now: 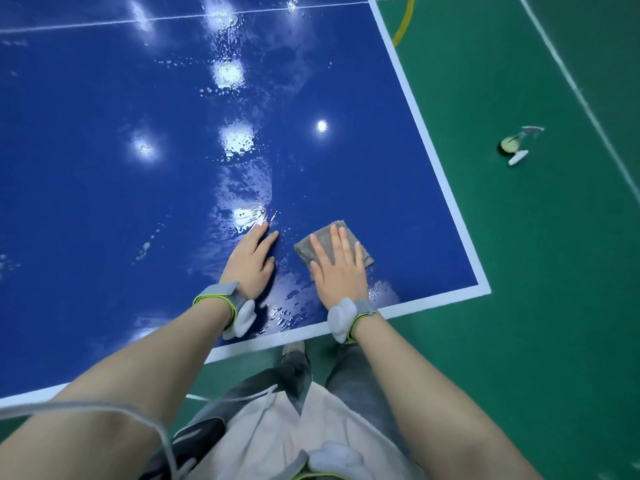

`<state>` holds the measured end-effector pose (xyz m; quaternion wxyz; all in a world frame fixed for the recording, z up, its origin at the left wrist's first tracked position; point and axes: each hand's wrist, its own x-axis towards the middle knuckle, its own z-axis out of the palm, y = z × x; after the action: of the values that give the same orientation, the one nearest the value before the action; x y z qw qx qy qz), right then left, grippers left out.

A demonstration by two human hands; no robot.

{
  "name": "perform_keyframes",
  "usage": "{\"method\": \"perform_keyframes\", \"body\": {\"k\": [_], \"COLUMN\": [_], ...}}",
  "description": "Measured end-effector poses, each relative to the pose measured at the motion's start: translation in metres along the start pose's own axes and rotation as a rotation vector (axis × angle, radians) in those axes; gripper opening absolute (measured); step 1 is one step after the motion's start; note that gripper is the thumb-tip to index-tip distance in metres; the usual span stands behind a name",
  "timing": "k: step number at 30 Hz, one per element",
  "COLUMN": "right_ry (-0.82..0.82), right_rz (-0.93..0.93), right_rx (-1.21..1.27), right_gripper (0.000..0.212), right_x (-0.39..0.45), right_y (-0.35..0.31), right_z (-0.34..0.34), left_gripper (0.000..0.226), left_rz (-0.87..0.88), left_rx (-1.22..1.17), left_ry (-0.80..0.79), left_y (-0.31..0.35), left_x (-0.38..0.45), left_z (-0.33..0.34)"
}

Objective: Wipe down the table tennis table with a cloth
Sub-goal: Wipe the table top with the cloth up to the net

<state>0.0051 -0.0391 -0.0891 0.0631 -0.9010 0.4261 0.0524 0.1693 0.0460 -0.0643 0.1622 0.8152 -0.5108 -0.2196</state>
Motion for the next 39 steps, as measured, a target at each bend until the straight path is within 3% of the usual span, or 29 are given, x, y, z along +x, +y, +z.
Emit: {"method": "perform_keyframes", "body": {"k": [6, 10, 19, 24, 31, 36, 39], "right_ry": [0.081, 0.056, 0.057, 0.067, 0.027, -0.062, -0.062], "right_rz": [0.235, 0.305, 0.126, -0.027, 0.261, 0.29, 0.202], "right_rx": [0.022, 0.06, 0.031, -0.015, 0.001, 0.054, 0.059], "right_gripper": [0.054, 0.061, 0.055, 0.052, 0.061, 0.069, 0.063], "right_x": [-0.015, -0.022, -0.04, -0.047, -0.055, -0.061, -0.067], "right_y": [0.053, 0.047, -0.027, -0.003, 0.069, 0.057, 0.028], "right_z": [0.004, 0.001, 0.005, 0.01, 0.002, -0.004, -0.003], "left_gripper": [0.05, 0.05, 0.051, 0.05, 0.049, 0.049, 0.049], "left_rz": [0.019, 0.033, 0.037, 0.025, -0.044, -0.105, -0.127], "left_rx": [0.003, 0.003, 0.022, 0.026, 0.015, 0.009, 0.018], "left_ry": [0.002, 0.003, 0.004, 0.002, 0.024, 0.029, 0.023], "left_y": [-0.003, -0.007, -0.005, -0.008, -0.003, 0.0, 0.002], "left_x": [-0.003, -0.005, -0.007, -0.013, -0.026, -0.043, -0.053], "left_z": [0.003, 0.005, 0.007, 0.009, 0.015, 0.018, 0.02]}}
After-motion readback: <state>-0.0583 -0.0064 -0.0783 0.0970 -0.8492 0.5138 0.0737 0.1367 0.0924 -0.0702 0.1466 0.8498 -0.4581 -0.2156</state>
